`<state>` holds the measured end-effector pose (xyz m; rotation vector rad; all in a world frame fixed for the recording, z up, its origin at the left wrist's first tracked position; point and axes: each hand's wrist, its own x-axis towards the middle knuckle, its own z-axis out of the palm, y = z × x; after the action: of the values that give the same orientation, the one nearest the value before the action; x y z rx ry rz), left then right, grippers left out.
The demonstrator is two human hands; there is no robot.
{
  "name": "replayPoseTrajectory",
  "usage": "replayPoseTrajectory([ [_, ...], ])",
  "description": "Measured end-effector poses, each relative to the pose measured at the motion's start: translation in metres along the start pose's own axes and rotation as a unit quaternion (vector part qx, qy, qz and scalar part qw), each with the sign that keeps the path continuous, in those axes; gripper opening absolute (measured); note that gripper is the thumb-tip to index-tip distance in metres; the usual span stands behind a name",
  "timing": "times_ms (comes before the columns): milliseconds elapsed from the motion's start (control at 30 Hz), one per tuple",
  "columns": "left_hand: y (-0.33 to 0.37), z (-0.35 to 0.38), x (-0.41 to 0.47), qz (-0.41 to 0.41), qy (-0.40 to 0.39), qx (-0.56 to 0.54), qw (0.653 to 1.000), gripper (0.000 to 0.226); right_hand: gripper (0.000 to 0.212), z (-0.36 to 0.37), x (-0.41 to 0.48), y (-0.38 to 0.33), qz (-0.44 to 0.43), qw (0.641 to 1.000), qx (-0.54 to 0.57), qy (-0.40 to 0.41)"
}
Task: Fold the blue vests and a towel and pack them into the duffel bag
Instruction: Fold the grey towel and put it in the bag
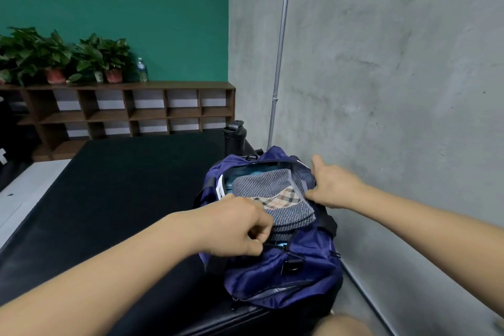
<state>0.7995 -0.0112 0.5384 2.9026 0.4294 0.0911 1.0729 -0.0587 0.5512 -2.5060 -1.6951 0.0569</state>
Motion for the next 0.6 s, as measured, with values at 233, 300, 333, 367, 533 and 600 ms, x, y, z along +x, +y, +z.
replayPoseTrajectory([
  [233,-0.001,-0.014,0.0,-0.014,0.016,-0.018,1.0,0.008,0.028,-0.03,0.002,-0.006,-0.016,0.991,0.131,-0.012],
  [300,-0.005,-0.024,-0.001,-0.029,0.034,0.0,0.999,0.009,0.028,-0.043,0.003,-0.009,-0.028,0.987,0.158,0.006],
  [333,-0.007,-0.029,-0.002,-0.036,0.038,0.012,0.999,0.01,0.028,-0.048,0.002,-0.01,-0.033,0.985,0.168,0.012],
  [367,-0.009,-0.035,-0.003,-0.041,0.041,0.012,0.998,0.011,0.028,-0.054,0.002,-0.011,-0.037,0.984,0.174,0.017],
  [533,-0.021,-0.064,-0.014,-0.064,0.092,-0.022,0.994,0.009,0.026,-0.073,0.004,-0.013,-0.034,0.97,0.232,0.059],
  [600,-0.029,-0.072,-0.02,-0.078,0.11,-0.008,0.991,0.004,0.029,-0.074,0.005,-0.015,-0.024,0.962,0.267,0.058],
])
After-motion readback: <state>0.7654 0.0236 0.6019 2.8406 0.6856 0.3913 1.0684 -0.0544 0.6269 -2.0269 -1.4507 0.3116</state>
